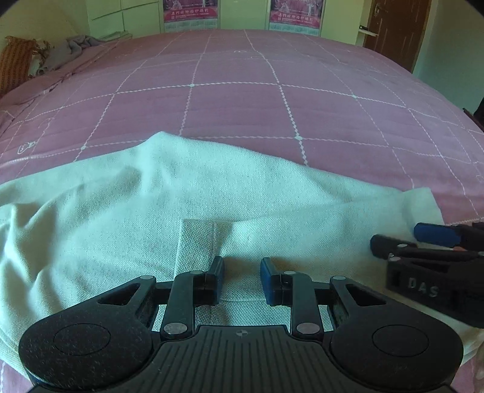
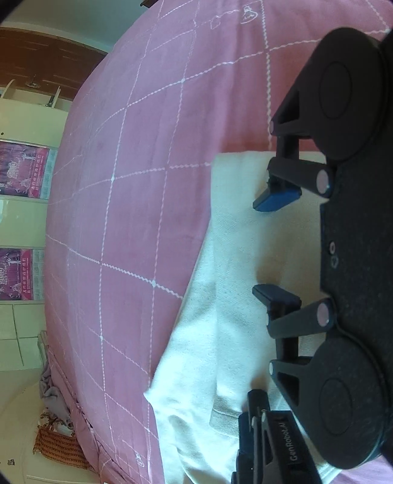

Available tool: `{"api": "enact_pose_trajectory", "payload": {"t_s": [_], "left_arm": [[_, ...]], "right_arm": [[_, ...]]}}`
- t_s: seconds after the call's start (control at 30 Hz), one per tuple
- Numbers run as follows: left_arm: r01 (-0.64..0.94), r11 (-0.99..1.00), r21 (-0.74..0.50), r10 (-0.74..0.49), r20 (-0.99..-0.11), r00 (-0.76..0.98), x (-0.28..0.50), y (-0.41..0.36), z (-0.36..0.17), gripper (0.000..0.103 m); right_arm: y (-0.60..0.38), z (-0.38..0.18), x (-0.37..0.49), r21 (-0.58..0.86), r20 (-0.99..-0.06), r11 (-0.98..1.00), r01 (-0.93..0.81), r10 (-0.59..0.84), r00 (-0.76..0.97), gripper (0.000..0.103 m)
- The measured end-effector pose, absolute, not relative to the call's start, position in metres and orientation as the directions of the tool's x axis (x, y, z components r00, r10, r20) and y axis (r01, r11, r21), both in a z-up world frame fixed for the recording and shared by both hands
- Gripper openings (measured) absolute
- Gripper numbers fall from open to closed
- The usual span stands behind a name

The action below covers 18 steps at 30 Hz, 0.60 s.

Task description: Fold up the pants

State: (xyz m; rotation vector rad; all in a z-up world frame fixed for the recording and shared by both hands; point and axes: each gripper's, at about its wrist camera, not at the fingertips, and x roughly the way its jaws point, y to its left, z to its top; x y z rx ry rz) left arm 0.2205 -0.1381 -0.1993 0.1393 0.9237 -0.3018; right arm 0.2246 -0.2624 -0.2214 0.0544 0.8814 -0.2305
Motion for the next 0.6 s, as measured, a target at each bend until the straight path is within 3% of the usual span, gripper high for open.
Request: {"api": "enact_pose_trajectory", "payload": {"t_s": [0.37,0.6], "left_arm": [[0.339,0.941,0.010,-0.202,-0.786,0.584,0.208,-0.138,-0.203,0.027],[0.394,0.919,0.005,-0.244,-0.776,0.581,0.161,-0.112,-0.196,0.027]], "right_arm": [[-0.249,-0.241,0.224,-0.118,-0.766,0.969,0.217,-0.228,0.600,0.058],[-0.235,-0.234,0.185,-0.112,-0.776,0.982,0.154,-0.183,0.603,0.059]]}}
